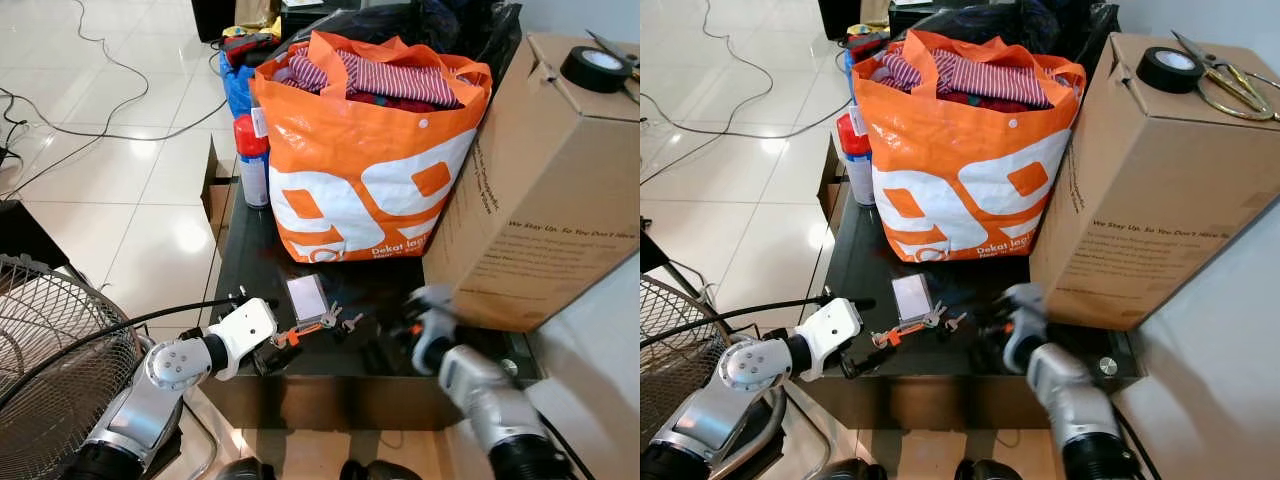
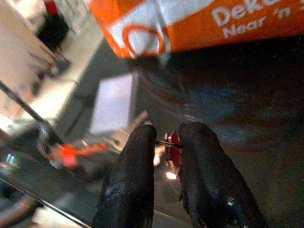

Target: Hang keys on a hook

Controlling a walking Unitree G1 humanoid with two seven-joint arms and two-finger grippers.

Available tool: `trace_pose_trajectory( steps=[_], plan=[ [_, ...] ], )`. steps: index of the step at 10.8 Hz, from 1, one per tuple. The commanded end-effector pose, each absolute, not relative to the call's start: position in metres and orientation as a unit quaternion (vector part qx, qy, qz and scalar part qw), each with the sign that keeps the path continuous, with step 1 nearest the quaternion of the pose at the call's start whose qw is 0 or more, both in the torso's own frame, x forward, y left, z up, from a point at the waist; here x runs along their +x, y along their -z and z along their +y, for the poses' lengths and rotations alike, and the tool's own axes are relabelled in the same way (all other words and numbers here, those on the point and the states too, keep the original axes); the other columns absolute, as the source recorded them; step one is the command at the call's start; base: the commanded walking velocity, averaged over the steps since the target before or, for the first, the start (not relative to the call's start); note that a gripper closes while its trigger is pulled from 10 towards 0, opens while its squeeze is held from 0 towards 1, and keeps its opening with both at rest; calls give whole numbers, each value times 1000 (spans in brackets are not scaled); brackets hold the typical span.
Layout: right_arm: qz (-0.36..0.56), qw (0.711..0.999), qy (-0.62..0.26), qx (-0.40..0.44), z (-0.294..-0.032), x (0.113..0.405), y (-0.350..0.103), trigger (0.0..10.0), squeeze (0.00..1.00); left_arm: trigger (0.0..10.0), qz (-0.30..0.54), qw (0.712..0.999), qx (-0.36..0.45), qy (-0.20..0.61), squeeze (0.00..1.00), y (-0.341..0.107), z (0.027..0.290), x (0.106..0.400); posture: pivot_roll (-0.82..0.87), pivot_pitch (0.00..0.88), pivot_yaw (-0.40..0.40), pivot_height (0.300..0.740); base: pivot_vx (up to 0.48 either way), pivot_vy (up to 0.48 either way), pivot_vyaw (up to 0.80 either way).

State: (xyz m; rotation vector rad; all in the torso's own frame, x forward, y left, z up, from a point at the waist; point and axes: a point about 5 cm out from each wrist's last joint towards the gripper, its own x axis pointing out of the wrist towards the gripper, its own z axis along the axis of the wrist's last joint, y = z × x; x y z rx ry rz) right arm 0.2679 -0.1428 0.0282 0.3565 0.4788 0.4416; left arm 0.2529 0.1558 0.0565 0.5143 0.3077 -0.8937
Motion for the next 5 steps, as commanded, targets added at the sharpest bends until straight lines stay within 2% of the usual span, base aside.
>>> trace_pose_trajectory(
  steps=[1,2,3,5],
  plan=[
    [218,923,-209,238,-147,268,-39,0,0,10000,146,859,244,426,537,-56,155,253,-6,38,-40,740,0,0,0],
    [201,908,-209,303,-149,267,-51,0,0,10000,144,860,241,425,537,-56,154,253,-6,38,-40,740,0,0,0],
    [201,904,-209,314,-150,267,-53,0,0,10000,144,861,241,425,537,-55,153,253,-9,22,-42,740,0,0,0],
    [243,929,-193,204,-145,265,-41,0,0,10000,144,860,242,426,537,-55,153,253,-5,19,-43,740,0,0,0]
  ],
)
